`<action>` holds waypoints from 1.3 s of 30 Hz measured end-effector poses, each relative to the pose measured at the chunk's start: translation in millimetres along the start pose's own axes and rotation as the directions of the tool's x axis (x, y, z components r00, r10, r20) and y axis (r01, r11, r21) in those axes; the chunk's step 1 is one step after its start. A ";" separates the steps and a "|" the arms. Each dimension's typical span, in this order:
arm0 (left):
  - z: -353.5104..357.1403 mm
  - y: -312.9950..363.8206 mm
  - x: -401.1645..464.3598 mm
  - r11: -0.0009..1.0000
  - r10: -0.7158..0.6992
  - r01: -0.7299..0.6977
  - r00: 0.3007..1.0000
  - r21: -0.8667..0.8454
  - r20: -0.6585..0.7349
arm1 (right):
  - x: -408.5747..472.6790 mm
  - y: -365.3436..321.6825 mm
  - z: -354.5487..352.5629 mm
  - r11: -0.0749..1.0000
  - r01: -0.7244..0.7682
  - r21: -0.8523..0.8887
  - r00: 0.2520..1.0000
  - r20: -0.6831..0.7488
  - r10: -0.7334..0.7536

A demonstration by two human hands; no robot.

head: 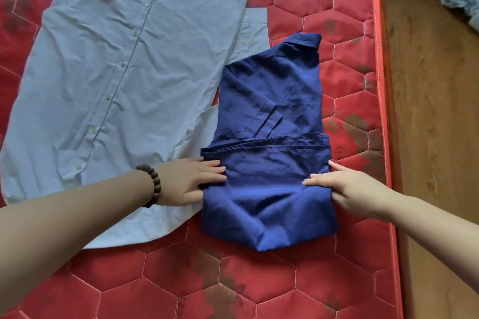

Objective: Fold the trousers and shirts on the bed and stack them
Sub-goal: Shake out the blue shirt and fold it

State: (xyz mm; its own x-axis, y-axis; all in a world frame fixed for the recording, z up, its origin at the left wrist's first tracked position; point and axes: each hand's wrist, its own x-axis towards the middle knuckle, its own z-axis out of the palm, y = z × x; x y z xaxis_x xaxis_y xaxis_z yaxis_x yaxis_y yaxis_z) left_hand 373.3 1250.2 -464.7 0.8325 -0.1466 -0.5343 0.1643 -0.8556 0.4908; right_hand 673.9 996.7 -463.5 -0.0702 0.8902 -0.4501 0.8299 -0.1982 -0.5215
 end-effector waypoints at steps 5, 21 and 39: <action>31.8 3.2 -6.2 0.946 -0.005 0.007 1.000 0.324 -0.007 | -5.5 1.2 0.1 0.994 0.049 -0.096 0.993 0.108 -0.038; -44.8 25.2 3.9 0.466 -0.556 0.146 0.816 -0.873 -0.160 | 17.5 -22.3 -57.9 0.832 -0.226 0.507 0.974 0.102 0.202; -63.1 -27.7 93.1 0.406 -0.872 -0.038 0.284 -0.913 -0.399 | 113.9 4.0 -57.5 0.715 -0.195 0.671 0.617 -0.482 0.622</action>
State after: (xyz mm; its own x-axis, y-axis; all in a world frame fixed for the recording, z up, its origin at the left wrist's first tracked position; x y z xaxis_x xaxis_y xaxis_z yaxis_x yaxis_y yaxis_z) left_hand 479.7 1291.6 -484.7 0.3040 0.9026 -0.3046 0.5181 0.1117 0.8480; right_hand 701.0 1120.9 -475.2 0.7393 0.6242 -0.2526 0.2354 -0.5910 -0.7715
